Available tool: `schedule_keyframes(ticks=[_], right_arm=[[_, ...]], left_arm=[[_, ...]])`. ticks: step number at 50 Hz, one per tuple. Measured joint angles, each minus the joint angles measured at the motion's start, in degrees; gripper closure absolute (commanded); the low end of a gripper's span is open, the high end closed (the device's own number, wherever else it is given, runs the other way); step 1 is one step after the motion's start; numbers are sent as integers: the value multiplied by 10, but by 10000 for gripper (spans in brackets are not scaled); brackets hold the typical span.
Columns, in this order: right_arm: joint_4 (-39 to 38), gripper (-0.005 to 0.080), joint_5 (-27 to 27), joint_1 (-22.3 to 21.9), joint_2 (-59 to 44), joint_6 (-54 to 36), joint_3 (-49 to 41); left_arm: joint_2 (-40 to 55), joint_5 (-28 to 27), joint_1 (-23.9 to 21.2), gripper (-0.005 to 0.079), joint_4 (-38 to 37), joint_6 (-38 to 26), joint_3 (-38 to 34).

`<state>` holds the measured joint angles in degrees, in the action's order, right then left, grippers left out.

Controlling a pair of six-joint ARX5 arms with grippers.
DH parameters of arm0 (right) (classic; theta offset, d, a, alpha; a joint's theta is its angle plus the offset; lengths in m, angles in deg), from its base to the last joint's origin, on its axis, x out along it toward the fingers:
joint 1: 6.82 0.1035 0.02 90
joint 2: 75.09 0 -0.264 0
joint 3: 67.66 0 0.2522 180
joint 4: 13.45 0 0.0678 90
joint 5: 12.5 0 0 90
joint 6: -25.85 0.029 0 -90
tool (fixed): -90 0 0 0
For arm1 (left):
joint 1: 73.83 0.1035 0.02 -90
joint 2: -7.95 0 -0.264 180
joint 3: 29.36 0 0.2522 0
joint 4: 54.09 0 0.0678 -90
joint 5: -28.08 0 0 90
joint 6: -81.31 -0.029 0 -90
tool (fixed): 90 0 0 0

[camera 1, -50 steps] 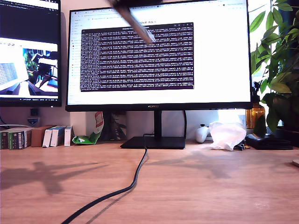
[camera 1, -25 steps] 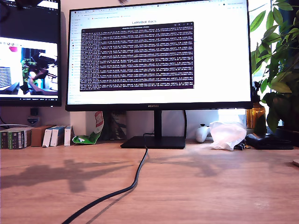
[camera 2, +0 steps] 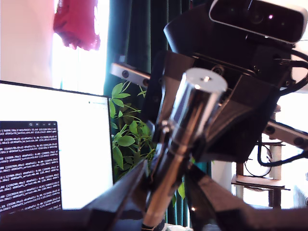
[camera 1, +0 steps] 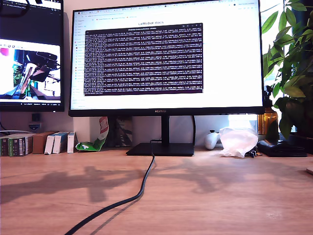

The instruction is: Pick the metallic laser pointer with your right arm, pass it to your left arm, then place it down to the left side of the table

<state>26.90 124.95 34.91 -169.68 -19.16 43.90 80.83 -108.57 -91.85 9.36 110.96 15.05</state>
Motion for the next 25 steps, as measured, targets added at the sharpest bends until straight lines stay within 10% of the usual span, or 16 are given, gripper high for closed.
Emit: schedule_keyframes(ticks=[8,16,25], right_arm=[[0,765,0,3,0,1,0],[1,765,-2,4,0,21,0],[0,707,-2,4,0,22,0]], left_arm=[[0,0,-3,558,0,0,0],[0,3,-5,770,1,-5,0],[0,5,-6,764,2,-7,0]])
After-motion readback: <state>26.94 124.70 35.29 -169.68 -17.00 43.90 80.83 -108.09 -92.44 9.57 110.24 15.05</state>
